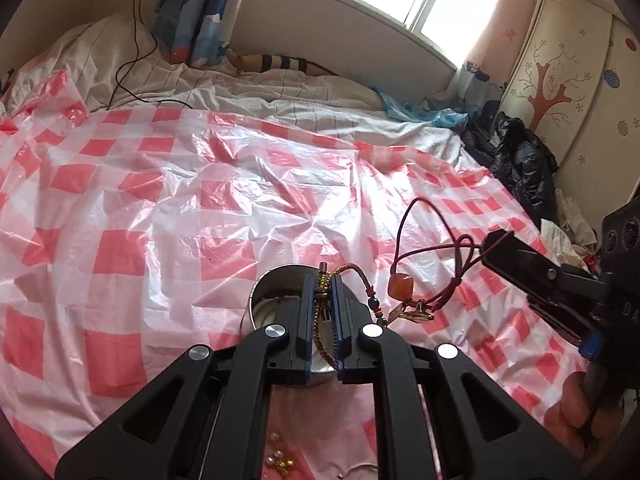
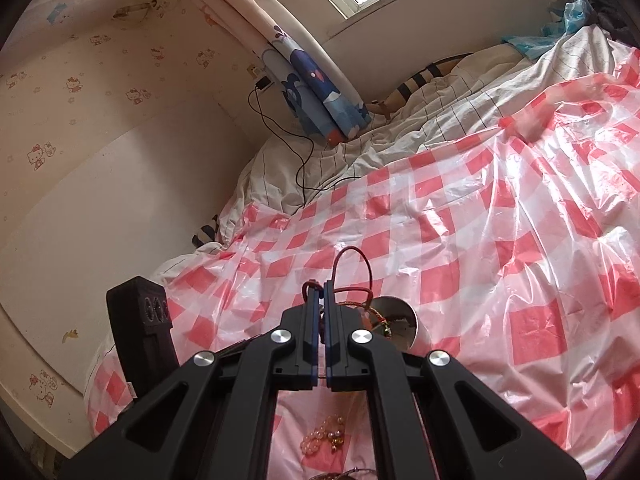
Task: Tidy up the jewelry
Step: 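Carry both items over the silver tin and open both tools to drop them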
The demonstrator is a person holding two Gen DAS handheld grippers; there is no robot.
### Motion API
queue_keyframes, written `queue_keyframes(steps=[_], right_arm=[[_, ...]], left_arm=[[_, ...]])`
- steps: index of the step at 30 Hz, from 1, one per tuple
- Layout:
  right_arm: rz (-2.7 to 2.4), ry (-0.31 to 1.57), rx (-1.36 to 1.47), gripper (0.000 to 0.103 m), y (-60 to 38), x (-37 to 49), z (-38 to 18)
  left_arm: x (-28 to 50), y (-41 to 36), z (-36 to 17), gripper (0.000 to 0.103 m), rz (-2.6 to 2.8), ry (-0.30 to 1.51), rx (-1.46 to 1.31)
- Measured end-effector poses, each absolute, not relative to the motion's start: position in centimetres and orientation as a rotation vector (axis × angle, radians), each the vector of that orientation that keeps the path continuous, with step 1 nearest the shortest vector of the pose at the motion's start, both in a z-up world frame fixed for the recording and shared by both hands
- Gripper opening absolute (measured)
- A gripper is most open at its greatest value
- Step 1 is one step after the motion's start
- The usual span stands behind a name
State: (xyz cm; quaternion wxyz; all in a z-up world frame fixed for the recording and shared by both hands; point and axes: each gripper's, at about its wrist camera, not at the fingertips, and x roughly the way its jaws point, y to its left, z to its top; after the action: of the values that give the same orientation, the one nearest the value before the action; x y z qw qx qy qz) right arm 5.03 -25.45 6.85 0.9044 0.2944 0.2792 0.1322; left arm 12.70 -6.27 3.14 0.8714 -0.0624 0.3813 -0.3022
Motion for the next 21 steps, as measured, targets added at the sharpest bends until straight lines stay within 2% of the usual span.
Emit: queue_keyframes(steps=[4, 6, 8, 11, 12, 13, 15, 17, 19, 21], right_arm=[[0.246, 0.634, 0.580, 0.003, -25.1, 7.6, 4.5], [0.241, 0.666, 0.551, 0.003, -24.6, 8.7, 3.4], [0.277, 0.722, 0.529, 0.003, -23.6, 10.0, 2.3], [0.283, 0.803, 0.520, 0.005, -22.8, 10.8, 0.4], [0.272, 0.805, 0.533, 0.016, -23.2, 10.6, 0.3], [0.256, 0.794, 0.551, 0.032, -23.8, 10.1, 0.5], [0.224, 0.746, 0.585, 0.040, -25.3, 8.6, 1.8], [0.192, 0.701, 0.602, 0.042, -26.8, 6.5, 3.4], [0.144, 0.682, 0.627, 0.055, -28.1, 4.4, 4.3], [0.122, 0.688, 0.661, 0.058, -29.0, 2.3, 4.6]], left_arm=[[15.3, -6.4, 0.1, 0.015, -0.592, 0.893, -0.110], [15.5, -5.5, 0.3, 0.027, -0.571, 0.887, -0.122], [15.7, -4.0, 1.4, 0.052, -0.543, 0.863, -0.162], [15.0, -2.1, 2.8, 0.055, -0.522, 0.829, -0.204], [14.5, -1.6, 3.2, 0.056, -0.516, 0.825, -0.201], [13.9, -1.1, 3.5, 0.058, -0.508, 0.820, -0.199], [12.2, -0.1, 3.9, 0.059, -0.498, 0.823, -0.192], [10.3, 0.4, 4.0, 0.061, -0.495, 0.838, -0.151], [8.0, 0.3, 4.0, 0.062, -0.508, 0.833, -0.081], [5.9, 0.3, 3.5, 0.065, -0.528, 0.851, -0.038]])
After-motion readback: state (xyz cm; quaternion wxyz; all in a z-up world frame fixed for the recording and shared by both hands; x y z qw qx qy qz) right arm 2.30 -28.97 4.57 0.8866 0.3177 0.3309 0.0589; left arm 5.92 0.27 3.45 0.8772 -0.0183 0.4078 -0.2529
